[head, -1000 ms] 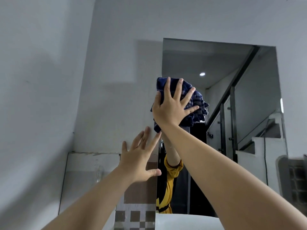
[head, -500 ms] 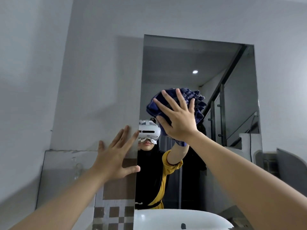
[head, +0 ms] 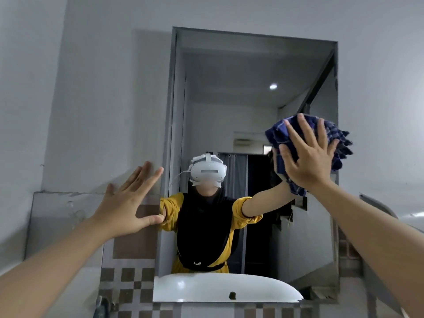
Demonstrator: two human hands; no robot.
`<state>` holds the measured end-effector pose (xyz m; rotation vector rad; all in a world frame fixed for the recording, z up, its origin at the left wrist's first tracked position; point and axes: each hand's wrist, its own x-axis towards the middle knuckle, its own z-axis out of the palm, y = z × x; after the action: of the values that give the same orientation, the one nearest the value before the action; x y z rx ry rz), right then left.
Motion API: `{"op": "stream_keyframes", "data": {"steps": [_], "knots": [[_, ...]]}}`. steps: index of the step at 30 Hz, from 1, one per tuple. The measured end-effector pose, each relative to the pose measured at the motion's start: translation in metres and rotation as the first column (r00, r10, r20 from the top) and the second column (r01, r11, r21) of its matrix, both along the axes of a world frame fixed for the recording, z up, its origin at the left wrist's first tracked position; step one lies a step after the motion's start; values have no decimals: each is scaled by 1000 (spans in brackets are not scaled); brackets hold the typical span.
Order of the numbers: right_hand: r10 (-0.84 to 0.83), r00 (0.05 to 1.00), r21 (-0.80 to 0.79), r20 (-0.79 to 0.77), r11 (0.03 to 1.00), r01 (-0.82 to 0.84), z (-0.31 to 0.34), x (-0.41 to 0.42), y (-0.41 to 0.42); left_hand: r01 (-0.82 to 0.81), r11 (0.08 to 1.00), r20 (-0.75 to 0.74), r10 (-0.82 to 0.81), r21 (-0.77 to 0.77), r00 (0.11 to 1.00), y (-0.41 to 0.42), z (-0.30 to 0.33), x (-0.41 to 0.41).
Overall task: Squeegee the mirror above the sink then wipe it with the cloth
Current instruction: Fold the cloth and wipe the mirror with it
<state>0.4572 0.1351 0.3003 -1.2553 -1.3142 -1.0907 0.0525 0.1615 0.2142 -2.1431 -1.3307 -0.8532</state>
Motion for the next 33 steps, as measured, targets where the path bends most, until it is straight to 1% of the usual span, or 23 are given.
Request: {"op": "stream_keyframes", "data": {"steps": [2,4,7,9,11,16,21,26,30,33], "knots": [[8,991,-13,-133,1000,-10,-8,16,-4,-18,1000,10,18,-5,1000,-1,-2,3],[5,963,-27,-270,1000,-13,-21,20,-5,-34,999,13,34,-8,999,-3,-4,4],[-13,885,-36,-466,999,-5,-40,4,-2,-36,999,34,36,13,999,-5,-9,6],[-18,833,-51,-553,999,-12,-52,-15,1,-35,999,47,34,26,998,-6,-16,9],[-21,809,-71,-588,997,-26,-61,-36,3,-32,999,40,31,32,999,-6,-25,12],[26,817,-50,-577,996,-67,-76,-95,7,12,1000,-13,-12,16,1000,-5,-51,12],[88,856,-37,-509,992,-124,-79,-152,14,1,1000,-20,-1,20,1000,4,-64,6],[99,882,-31,-461,991,-127,-72,-197,21,-21,998,-55,24,51,998,10,-70,4],[113,930,-69,-349,987,-146,-68,-226,22,-34,999,-146,38,31,989,12,-75,1],[111,970,-84,-215,988,-131,-71,-243,25,-19,998,-136,27,62,990,16,-77,0]]}}
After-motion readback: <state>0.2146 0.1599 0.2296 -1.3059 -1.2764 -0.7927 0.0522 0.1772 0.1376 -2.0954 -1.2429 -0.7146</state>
